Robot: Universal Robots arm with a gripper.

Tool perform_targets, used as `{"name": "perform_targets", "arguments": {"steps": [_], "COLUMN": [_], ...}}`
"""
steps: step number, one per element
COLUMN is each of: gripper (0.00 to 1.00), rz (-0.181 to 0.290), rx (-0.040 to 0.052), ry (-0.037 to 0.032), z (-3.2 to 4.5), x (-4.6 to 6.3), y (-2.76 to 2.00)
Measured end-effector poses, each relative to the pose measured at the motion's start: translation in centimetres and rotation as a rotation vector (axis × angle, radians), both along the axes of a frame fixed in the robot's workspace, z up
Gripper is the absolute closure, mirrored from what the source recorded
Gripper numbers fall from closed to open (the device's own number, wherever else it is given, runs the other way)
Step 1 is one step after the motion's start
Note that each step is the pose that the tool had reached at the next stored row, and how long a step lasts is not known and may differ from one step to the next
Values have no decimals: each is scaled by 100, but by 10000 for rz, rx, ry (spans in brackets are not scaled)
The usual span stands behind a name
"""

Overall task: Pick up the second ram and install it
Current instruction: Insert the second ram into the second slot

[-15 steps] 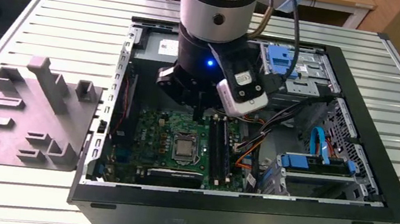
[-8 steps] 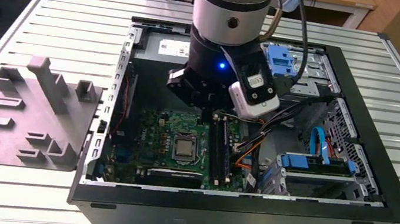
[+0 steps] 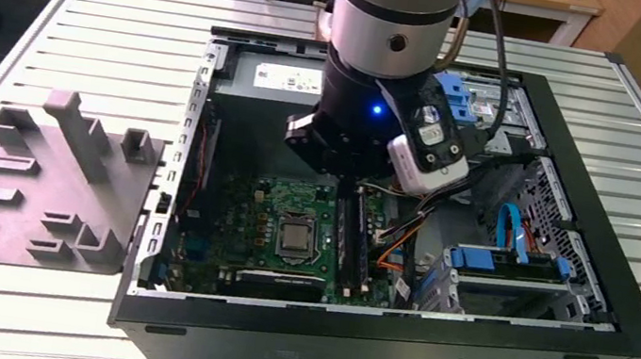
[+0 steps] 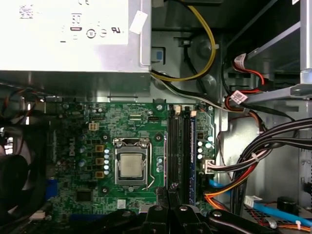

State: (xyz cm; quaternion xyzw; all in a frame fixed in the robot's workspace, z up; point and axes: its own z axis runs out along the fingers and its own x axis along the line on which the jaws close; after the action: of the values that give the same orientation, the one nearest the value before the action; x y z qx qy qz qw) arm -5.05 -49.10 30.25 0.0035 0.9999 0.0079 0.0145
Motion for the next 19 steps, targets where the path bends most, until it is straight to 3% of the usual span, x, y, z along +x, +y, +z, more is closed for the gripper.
{"name": "perform_targets", "arguments": {"steps": [5, 11, 19], "gripper": [88, 88, 88], "rz": [25, 25, 26], "rx": [1, 3, 3], "ry": [0, -1, 0], "z": [-33, -40, -114], "x": [65, 69, 110], "y": [0, 0, 6]}}
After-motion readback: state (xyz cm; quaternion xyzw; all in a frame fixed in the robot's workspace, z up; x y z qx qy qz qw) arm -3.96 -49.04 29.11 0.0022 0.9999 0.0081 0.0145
